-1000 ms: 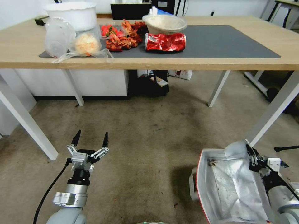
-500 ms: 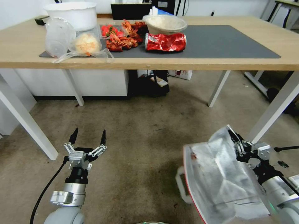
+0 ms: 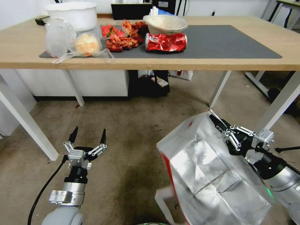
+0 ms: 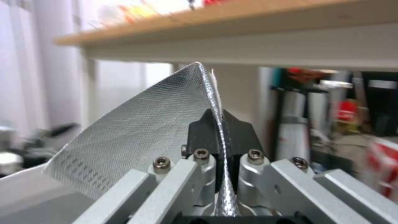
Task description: Pick up the food delivery bag from the floor and place it on the table.
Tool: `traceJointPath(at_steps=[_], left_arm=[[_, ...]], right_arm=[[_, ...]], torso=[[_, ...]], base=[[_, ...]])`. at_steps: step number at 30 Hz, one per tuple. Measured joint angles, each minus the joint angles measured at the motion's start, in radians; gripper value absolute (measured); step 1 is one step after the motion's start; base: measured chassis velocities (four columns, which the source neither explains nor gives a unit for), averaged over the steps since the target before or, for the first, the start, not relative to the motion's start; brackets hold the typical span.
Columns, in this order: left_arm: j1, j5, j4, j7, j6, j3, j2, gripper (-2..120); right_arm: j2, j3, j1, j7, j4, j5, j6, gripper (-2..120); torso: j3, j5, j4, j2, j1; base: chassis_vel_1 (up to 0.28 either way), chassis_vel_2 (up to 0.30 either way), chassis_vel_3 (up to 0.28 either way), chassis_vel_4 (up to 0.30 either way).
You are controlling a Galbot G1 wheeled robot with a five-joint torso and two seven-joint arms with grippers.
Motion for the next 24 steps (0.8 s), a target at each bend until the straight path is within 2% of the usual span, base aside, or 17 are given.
traceJointPath(at_steps=[4, 8, 12, 21, 24], left_arm=[[0.001, 0.0, -0.002, 0.0, 0.0, -0.002, 0.001, 100], [0.001, 0.0, -0.004, 0.001, 0.0, -0.003, -0.001, 100], [0.003, 0.0, -0.007, 0.003, 0.0, -0.005, 0.0, 100], [0.008, 0.001, -0.011, 0.005, 0.005, -0.006, 0.006, 100], [0.007, 0.002, 0.013, 0.009, -0.037, -0.006, 0.007, 100]], right_arm=[[-0.041, 0.054, 0.008, -0.128, -0.005, 0.161, -0.049, 0], [-0.061, 0.082, 0.01, -0.196, -0.006, 0.239, -0.088, 0], [-0.071, 0.104, 0.017, -0.251, -0.009, 0.271, -0.11, 0], [-0.069, 0.11, 0.022, -0.27, -0.01, 0.271, -0.112, 0], [-0.056, 0.111, 0.021, -0.292, -0.014, 0.254, -0.111, 0]], torso=[[0.0, 0.0, 0.0, 0.0, 0.0], [0.0, 0.0, 0.0001, 0.0, 0.0], [0.0, 0.0, 0.0, 0.0, 0.0], [0.0, 0.0, 0.0001, 0.0, 0.0], [0.009, -0.0002, -0.0001, 0.008, 0.0]], base=[[0.0, 0.0, 0.0, 0.0], [0.0, 0.0, 0.0, 0.0], [0.0, 0.0, 0.0, 0.0], [0.0, 0.0, 0.0, 0.0], [0.0, 0.0, 0.0, 0.0]])
